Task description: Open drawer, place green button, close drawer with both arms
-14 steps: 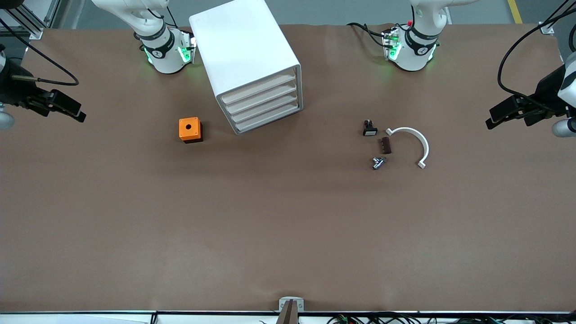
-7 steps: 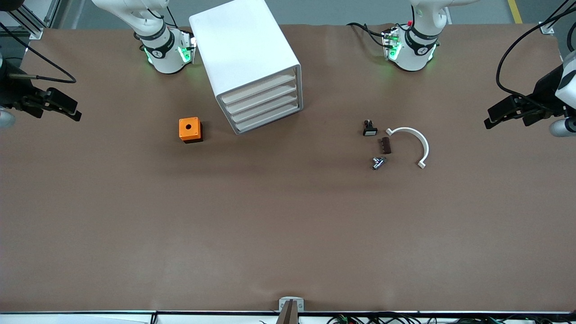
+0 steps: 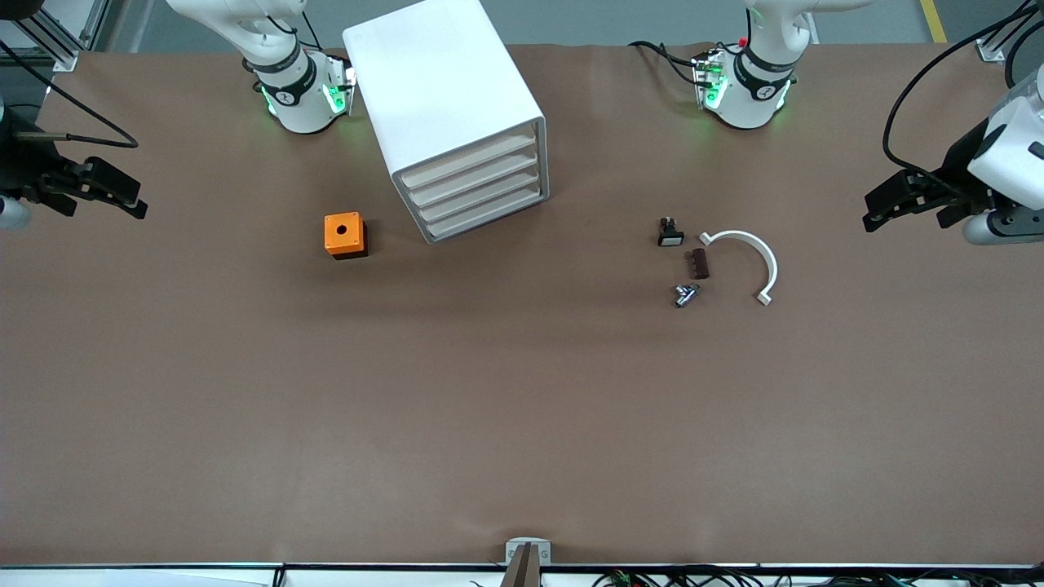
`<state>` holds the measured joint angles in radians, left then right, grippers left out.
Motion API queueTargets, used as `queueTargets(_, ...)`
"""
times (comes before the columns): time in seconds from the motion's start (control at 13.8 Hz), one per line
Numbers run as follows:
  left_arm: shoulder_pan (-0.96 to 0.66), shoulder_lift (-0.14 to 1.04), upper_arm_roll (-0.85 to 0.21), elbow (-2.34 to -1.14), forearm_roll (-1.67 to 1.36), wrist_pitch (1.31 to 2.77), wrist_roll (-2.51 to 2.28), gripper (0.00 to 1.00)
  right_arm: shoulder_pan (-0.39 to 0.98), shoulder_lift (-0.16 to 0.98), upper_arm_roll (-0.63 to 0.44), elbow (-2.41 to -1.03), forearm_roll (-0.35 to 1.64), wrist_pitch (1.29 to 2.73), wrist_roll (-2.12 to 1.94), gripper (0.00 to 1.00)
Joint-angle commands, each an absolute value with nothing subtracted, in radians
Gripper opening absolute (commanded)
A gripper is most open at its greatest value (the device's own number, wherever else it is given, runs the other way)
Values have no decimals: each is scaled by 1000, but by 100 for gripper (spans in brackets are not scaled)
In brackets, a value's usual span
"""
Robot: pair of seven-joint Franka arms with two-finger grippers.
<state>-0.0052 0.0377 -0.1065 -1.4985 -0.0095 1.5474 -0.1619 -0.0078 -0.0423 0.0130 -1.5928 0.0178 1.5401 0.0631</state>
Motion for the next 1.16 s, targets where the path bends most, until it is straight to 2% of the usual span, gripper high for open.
queueTargets(0.0,-18,32,-84,-1486,3,1537,-170,99,-18,-69,18,-1618,23,1554,41,100)
queueTargets(1.09,-3,34,-80,-1482,-21,1539,-170,99,-48,-66,17,-1620,52,1563,-32,100)
